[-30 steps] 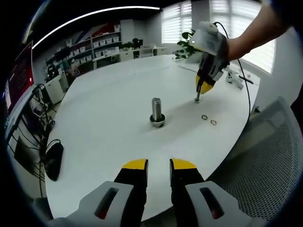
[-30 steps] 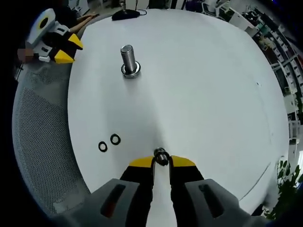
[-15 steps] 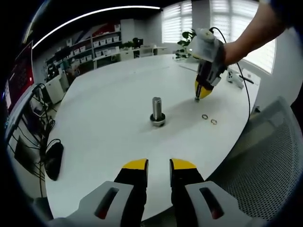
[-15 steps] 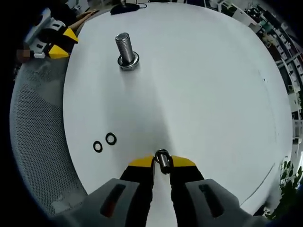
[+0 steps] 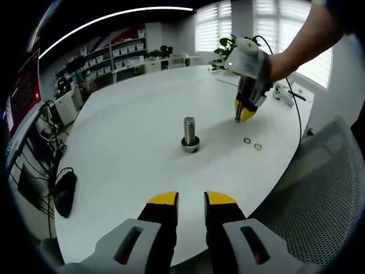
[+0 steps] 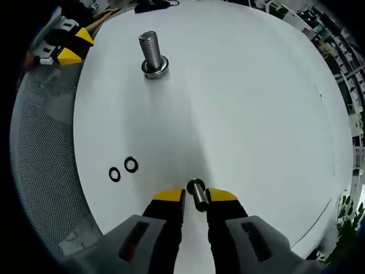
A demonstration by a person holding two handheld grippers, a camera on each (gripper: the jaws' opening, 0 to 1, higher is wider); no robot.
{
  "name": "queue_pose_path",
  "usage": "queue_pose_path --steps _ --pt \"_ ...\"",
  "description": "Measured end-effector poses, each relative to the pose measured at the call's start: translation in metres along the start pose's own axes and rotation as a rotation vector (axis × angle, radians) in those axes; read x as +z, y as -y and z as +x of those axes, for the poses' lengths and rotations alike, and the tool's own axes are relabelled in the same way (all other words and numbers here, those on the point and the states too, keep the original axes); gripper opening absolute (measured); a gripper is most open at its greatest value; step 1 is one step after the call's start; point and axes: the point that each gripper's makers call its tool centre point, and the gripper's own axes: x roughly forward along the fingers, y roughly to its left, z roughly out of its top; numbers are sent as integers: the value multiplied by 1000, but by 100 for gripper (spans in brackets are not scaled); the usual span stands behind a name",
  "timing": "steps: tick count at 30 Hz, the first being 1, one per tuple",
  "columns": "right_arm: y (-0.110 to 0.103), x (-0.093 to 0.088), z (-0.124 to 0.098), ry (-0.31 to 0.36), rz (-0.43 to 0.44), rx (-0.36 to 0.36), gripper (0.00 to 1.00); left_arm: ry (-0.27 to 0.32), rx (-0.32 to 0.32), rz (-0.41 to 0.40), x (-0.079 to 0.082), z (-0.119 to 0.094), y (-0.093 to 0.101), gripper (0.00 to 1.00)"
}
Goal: Place the washer onto the threaded stud by aligning its center hole with the stud, sliding it down to the base, and recovering from edge contact or off-axis alignment until the washer reaches the visible bottom stop.
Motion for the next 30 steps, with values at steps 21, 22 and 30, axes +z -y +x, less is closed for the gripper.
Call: queue_pose_path --steps 21,22,30 --pt "1 -16 -14 19 77 -27 24 -11 -9 5 -2 1 2 16" --pt "0 -17 -15 20 84 -29 24 -10 -10 4 -1 1 2 16" --pt "-20 -26 -17 25 126 -20 24 -16 -26 2 -2 2 4 16"
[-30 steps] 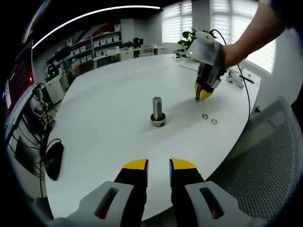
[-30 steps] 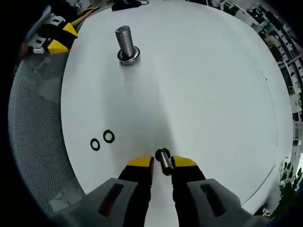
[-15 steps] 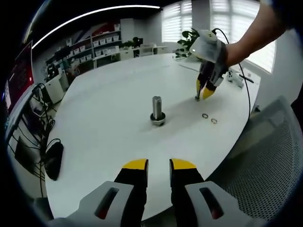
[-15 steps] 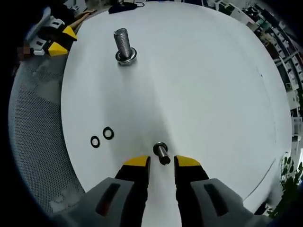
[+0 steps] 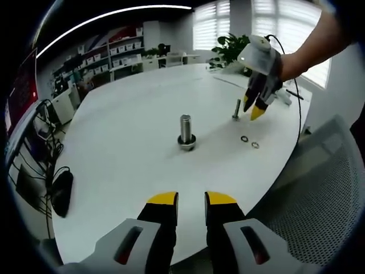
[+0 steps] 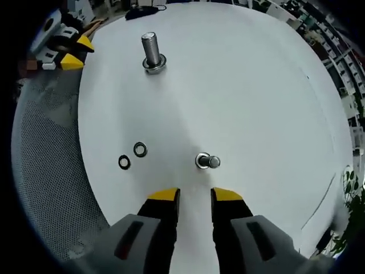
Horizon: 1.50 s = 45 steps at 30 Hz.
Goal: Place the washer onto the threaded stud by aligning its center hole with the stud, sliding it down to the base, and recovering from edge contact or off-axis alignment until the washer reaches the visible bottom stop.
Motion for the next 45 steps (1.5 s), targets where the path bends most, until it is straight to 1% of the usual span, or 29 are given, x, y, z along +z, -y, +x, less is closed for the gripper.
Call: queue_pose_path --steps 5,14,18,25,29,31,38,43,45 --pt "-17 -2 4 -2 4 15 24 7 2 -2 0 -1 0 16" --pt "-46 8 7 20 -5 45 25 7 5 3 0 -1 -1 16" --pt "-54 13 6 33 -17 55 25 0 6 0 -1 -1 -1 16" --pt "-65 19 6 50 -24 80 26 7 5 2 0 -2 -1 16" --pt "-73 22 8 70 -6 98 27 11 3 1 1 -2 0 16" --pt "-79 24 9 71 -14 101 27 10 3 2 1 -2 0 16" --pt "-86 25 14 58 -41 99 26 13 3 2 1 -3 0 16" --pt "-83 26 14 52 -61 84 24 12 3 2 1 -3 0 16" --pt "-84 26 15 48 -96 82 24 12 2 1 1 -3 0 16"
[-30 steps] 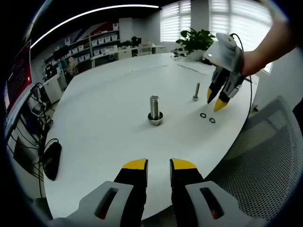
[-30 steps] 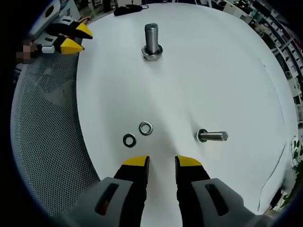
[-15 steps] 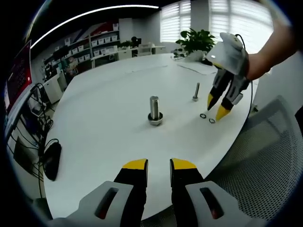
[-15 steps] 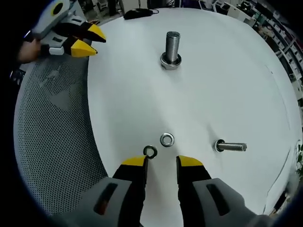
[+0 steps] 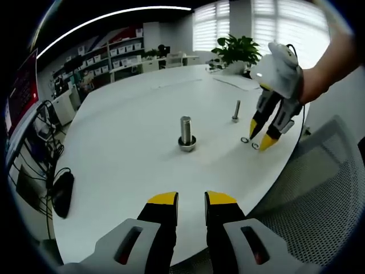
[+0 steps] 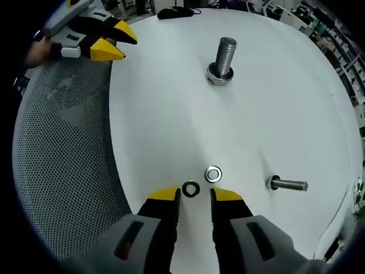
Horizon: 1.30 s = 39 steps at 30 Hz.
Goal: Place the washer onto the threaded stud by aligning its center hole with the stud, sliding it down to the base, and recovering from edge contact or off-axis alignment until the washer reaches the visible bottom stop.
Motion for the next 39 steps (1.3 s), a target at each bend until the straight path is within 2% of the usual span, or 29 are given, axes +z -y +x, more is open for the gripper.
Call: queue_pose_path --steps 3,11,15,17,18,24,25,26,29,35,39 --pt "-4 1 0 -4 -34 7 21 2 0 1 0 0 0 16" --pt "-3 1 -1 19 -37 20 16 3 -3 2 1 0 1 16" --pt "-2 1 1 -11 -94 21 16 2 0 0 1 0 0 16" --pt "-2 1 1 -19 -83 25 16 1 -2 1 1 1 1 16" --pt "-1 1 1 -40 -48 26 15 -1 -2 3 1 1 1 16" --pt "-4 1 2 -95 -81 3 15 -3 1 4 0 1 0 16" --pt "-3 1 2 -103 -66 -5 15 -3 1 3 0 1 0 16" --pt "-3 0 2 -112 4 -22 15 -4 3 4 0 1 0 16" --pt "-2 2 1 -123 80 -38 15 -4 2 3 0 1 0 16" --pt "-3 1 2 -129 57 -53 15 -3 0 6 0 1 0 16" --pt "-5 3 4 -162 36 -74 15 -3 -3 9 0 1 1 16"
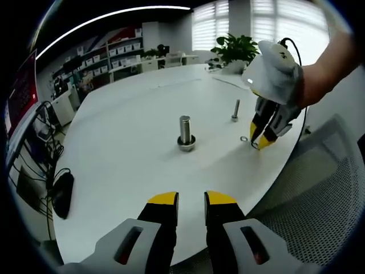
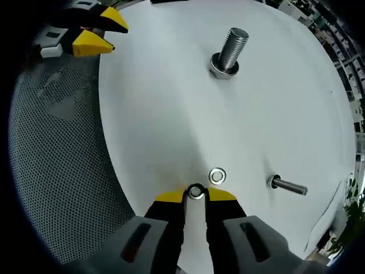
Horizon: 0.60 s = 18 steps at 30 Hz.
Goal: Place the washer onto the threaded stud by aligning its center hole with the stud, sliding it down to the base, and recovering from edge contact or off-axis alignment until the washer reaches the visible bottom stop.
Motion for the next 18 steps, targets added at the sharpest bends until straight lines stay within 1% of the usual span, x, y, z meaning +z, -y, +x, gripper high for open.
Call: queue_pose_path --steps 2,4,5,9,13,16,18 --pt "1 0 1 -8 5 -2 15 1 -2 0 0 0 0 16" --pt "2 -1 -1 -5 58 8 15 0 -1 0 0 0 0 16" --pt "3 -1 -1 -1 66 11 15 1 -1 0 0 0 0 16" --pt "1 -1 0 2 40 5 15 3 2 -2 0 0 0 16" --pt "1 -1 -1 9 43 -8 15 2 5 -2 0 0 -1 16" --pt "-1 0 -1 12 10 -25 15 2 9 -1 0 -1 -2 16" --pt "1 0 0 10 13 -24 15 2 7 -2 0 0 -1 16"
